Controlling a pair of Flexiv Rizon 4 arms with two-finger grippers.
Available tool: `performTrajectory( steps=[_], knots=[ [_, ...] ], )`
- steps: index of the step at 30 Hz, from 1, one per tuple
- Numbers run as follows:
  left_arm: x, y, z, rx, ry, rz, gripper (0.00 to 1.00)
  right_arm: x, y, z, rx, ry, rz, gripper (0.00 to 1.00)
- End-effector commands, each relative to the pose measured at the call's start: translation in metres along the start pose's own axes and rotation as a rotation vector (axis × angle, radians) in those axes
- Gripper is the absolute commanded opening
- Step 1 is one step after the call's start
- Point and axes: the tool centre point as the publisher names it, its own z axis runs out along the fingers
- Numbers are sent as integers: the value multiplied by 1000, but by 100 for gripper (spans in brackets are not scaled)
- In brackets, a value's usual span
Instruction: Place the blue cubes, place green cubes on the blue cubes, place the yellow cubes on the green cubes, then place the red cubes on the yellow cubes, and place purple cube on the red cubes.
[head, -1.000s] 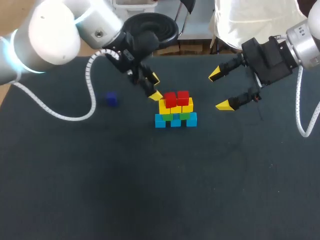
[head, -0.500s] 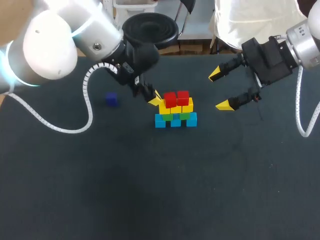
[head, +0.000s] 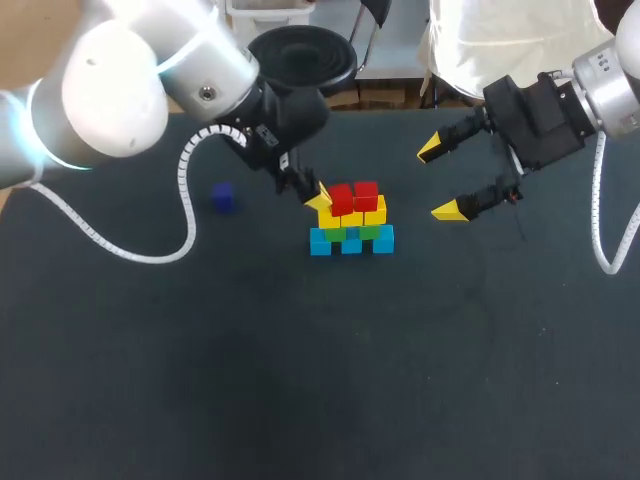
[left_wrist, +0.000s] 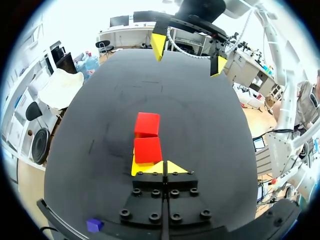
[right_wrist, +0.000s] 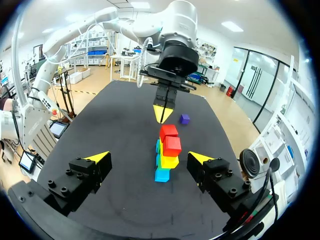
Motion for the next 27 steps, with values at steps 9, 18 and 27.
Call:
performTrajectory(
  steps=[9, 18, 27],
  knots=[
    [0, 11, 1, -5, 9, -15, 0, 0, 0, 0, 0, -2, -1, 100],
    [-1, 15, 1, -14, 11, -19, 0, 0, 0, 0, 0, -2, -1, 100],
    [-3, 18, 1, -19, 10, -17, 0, 0, 0, 0, 0, -2, -1, 100]
  ],
)
